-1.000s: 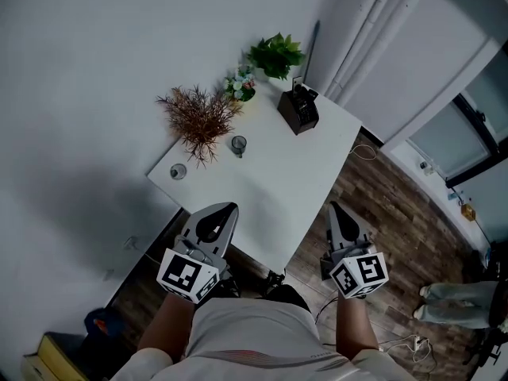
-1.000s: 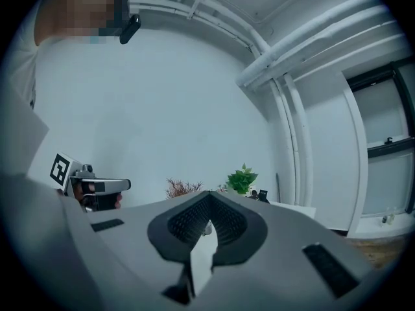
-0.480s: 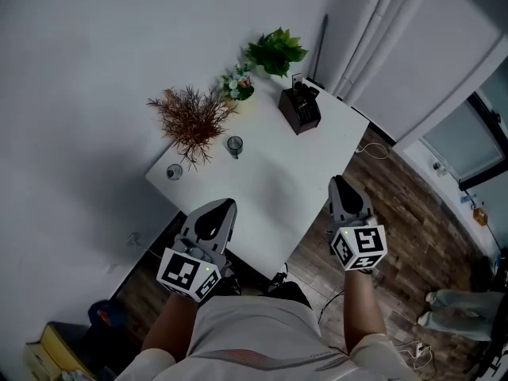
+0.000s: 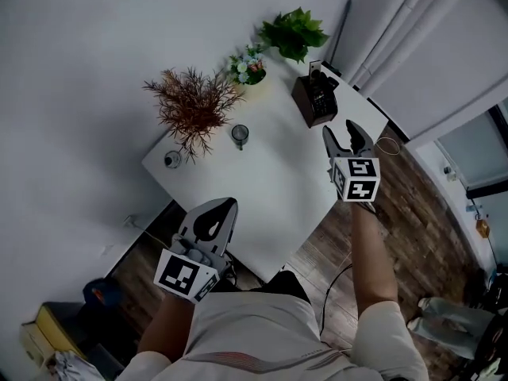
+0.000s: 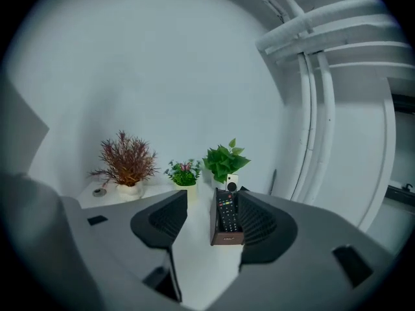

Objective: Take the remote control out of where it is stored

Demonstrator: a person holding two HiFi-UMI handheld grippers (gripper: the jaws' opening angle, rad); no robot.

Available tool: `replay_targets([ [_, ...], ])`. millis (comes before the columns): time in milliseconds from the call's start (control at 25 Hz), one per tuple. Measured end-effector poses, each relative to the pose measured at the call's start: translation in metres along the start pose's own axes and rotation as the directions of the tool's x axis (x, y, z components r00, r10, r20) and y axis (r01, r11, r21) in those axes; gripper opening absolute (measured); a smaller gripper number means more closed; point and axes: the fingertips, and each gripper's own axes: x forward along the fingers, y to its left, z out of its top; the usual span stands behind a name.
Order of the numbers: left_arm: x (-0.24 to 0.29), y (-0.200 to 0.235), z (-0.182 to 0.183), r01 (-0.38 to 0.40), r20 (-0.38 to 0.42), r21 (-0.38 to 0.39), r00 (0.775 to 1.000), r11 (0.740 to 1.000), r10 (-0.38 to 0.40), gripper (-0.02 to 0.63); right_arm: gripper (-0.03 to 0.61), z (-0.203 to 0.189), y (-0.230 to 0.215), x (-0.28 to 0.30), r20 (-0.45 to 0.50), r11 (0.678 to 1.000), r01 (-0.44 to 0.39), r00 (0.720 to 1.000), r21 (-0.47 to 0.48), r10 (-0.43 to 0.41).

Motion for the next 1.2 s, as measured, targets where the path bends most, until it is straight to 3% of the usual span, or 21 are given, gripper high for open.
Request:
replay_targets([
  [320, 0.017, 0.024, -0.024, -0.096, -0.049, -0.039, 0.994, 0.995, 0.094, 0.009, 0.238, -0.024, -0.016, 0.109, -0.111, 0.993, -0.074, 0.992, -0.087, 0.064],
  [680, 0.036, 0.04, -0.041, -0.143, -0.079, -0.072, 0.987, 0.987, 0.138, 0.009, 0.238, -0.05, -0.027, 0.171, -0.189, 0.983, -0.129, 0.976, -0.13, 0.103],
  [960, 0.042, 0.045, -0.046, -0.141, -0.09, -0.085, 0.987, 0.986, 0.134, 0.008, 0.219, -0.054, -0.029, 0.173, -0.165, 0.989, -0.105, 0.982, -0.104, 0.087],
  [1200, 0.042, 0.044, -0.043, -0.129, -0.082, -0.08, 0.989, 0.988, 0.122, 0.008, 0.213, -0.024, -0.031, 0.152, -0.038, 0.99, -0.093, 0.995, -0.11, 0.089],
])
